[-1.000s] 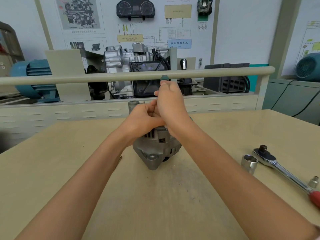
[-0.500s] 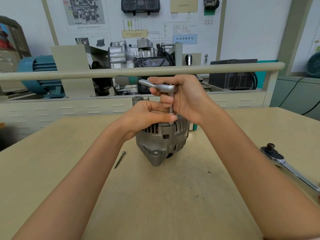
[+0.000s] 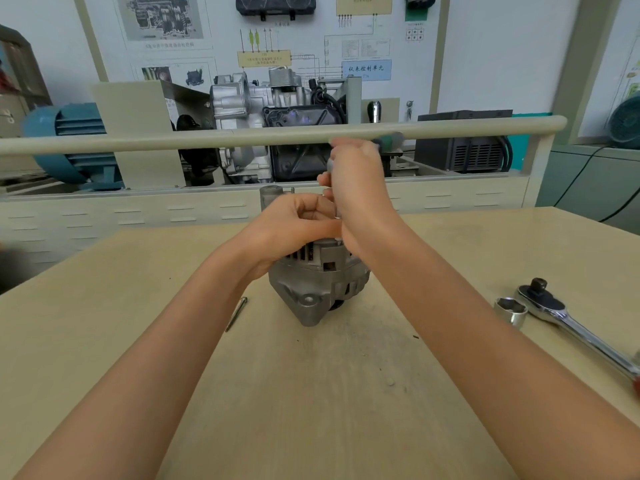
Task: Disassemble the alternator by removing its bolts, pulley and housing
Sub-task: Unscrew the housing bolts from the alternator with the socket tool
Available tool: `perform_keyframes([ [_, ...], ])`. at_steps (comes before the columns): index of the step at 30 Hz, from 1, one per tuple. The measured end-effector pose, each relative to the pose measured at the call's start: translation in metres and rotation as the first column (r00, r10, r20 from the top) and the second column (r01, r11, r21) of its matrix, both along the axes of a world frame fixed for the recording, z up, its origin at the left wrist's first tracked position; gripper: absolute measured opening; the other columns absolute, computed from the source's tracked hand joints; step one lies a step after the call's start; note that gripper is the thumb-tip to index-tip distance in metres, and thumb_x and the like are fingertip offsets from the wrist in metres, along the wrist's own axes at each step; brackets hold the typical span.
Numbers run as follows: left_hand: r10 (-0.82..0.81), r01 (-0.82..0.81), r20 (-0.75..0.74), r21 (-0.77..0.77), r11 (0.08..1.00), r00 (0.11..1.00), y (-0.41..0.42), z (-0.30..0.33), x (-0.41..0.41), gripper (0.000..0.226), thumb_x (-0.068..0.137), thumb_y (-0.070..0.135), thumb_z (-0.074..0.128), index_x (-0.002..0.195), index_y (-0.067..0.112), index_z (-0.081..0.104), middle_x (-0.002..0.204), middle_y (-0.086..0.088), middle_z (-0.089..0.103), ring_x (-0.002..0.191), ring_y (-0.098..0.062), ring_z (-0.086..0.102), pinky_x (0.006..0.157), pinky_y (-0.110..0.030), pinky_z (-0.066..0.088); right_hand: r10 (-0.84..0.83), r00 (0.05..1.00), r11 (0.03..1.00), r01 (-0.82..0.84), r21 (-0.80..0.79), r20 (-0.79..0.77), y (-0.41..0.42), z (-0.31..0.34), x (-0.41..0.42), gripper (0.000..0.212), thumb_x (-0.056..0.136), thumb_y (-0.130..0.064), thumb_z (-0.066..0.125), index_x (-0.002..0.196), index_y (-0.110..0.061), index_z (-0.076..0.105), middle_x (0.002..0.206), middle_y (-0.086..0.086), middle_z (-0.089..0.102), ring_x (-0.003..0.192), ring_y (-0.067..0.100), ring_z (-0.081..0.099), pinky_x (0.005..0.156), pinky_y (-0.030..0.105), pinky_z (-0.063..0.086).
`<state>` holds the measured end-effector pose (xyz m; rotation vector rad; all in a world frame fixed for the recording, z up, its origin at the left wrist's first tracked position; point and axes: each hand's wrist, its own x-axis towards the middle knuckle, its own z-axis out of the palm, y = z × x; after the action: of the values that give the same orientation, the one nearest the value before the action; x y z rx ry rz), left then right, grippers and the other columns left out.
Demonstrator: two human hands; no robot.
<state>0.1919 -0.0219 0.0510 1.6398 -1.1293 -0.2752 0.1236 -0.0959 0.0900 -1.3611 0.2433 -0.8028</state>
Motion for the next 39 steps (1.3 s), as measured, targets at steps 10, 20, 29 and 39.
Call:
perform_keyframes([
  [10, -0.06, 0.06, -0.029, 0.012, 0.998, 0.998, 0.004, 0.001, 0.001, 0.021, 0.066, 0.025, 0.075, 0.087, 0.021, 0.074, 0.091, 0.004, 0.076, 0.091, -0.006, 0.07, 0.078, -0.011, 0.05, 0.326, 0.942, 0.935, -0.334, 0.115, 0.083, -0.013, 0.004, -0.012, 0.031, 0.089, -0.019, 0.033, 0.065, -0.012, 0.051, 0.052, -0.001, 0.046, 0.039, 0.009, 0.029, 0.042, 0.019, 0.023],
  [20, 0.074, -0.071, 0.062, -0.055, 0.996, 0.995, -0.002, -0.003, -0.009, 0.038, 0.083, -0.011, 0.058, 0.06, 0.019, 0.06, 0.043, 0.016, 0.059, 0.044, 0.008, 0.055, 0.043, -0.004, 0.038, -0.238, 0.97, 0.928, 0.242, -0.284, 0.049, 0.009, -0.01, -0.001, 0.006, 0.095, -0.017, 0.04, 0.1, -0.017, 0.037, 0.098, -0.003, 0.033, 0.084, 0.012, 0.044, 0.078, 0.029, 0.036],
  [29, -0.017, 0.016, -0.027, -0.026, 1.0, 1.0, 0.003, -0.003, 0.0, 0.018, 0.075, 0.02, 0.074, 0.093, 0.02, 0.073, 0.095, 0.004, 0.076, 0.092, -0.007, 0.07, 0.081, -0.014, 0.052, 0.239, 0.969, 0.969, -0.243, 0.048, 0.062, -0.015, 0.002, -0.005, 0.028, 0.093, -0.018, 0.034, 0.072, -0.013, 0.052, 0.058, 0.0, 0.046, 0.045, 0.01, 0.037, 0.044, 0.021, 0.03],
  [39, 0.054, -0.052, 0.025, -0.089, 0.995, 0.998, 0.001, -0.004, -0.006, 0.031, 0.081, -0.01, 0.062, 0.065, 0.017, 0.063, 0.054, 0.011, 0.066, 0.054, 0.004, 0.062, 0.053, -0.008, 0.045, -0.224, 0.974, 0.895, 0.215, -0.391, 0.022, 0.004, -0.01, 0.001, 0.005, 0.093, -0.023, 0.042, 0.092, -0.02, 0.038, 0.084, -0.008, 0.037, 0.089, 0.018, 0.05, 0.08, 0.036, 0.04],
])
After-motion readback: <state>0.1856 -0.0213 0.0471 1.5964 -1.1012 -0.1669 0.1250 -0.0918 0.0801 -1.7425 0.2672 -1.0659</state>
